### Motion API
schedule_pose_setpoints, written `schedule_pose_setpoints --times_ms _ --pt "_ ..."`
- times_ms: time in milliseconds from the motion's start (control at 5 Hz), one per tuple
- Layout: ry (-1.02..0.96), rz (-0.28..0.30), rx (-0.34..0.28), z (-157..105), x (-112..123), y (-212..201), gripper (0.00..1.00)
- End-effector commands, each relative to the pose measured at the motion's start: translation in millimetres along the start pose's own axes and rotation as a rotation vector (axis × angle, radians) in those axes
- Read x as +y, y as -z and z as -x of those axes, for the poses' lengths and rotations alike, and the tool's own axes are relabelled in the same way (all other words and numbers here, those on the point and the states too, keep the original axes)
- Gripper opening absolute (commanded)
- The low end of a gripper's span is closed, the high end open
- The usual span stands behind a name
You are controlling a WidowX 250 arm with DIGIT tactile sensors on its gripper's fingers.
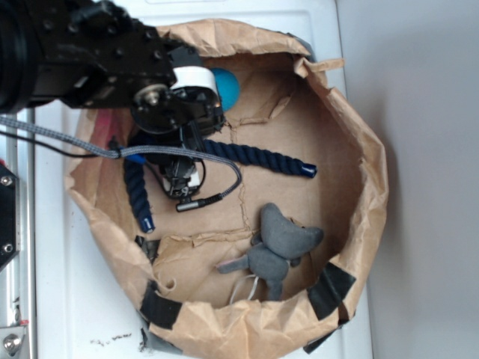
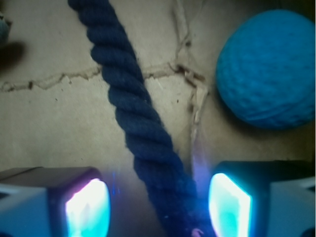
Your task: Grab the blue rope.
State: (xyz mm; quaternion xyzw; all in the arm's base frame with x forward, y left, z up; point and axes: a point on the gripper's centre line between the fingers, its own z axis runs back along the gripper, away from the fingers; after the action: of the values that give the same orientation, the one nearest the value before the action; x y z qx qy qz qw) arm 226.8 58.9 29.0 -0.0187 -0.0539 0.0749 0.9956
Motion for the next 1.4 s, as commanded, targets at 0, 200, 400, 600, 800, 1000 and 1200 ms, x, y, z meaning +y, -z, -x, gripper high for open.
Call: schedule_pose_setpoints --times_ms 0,200,400,600,800,1000,1200 --pt "-0.007 0.021 -0.061 0 11 -14 0.0" --pt "0.006 0.031 -0.073 2 13 -14 0.0" --pt "0.004 0.053 -0.053 1 10 -26 0.0" --pt "-0.028 0.12 0.012 -8 6 -70 0.0" --pt "-0.063 0.152 0.021 -15 2 -106 0.0" --pt "-0.067 0.172 0.034 -22 4 -122 0.0" --pt "-0.054 0.156 0.021 -24 0 -117 0.0"
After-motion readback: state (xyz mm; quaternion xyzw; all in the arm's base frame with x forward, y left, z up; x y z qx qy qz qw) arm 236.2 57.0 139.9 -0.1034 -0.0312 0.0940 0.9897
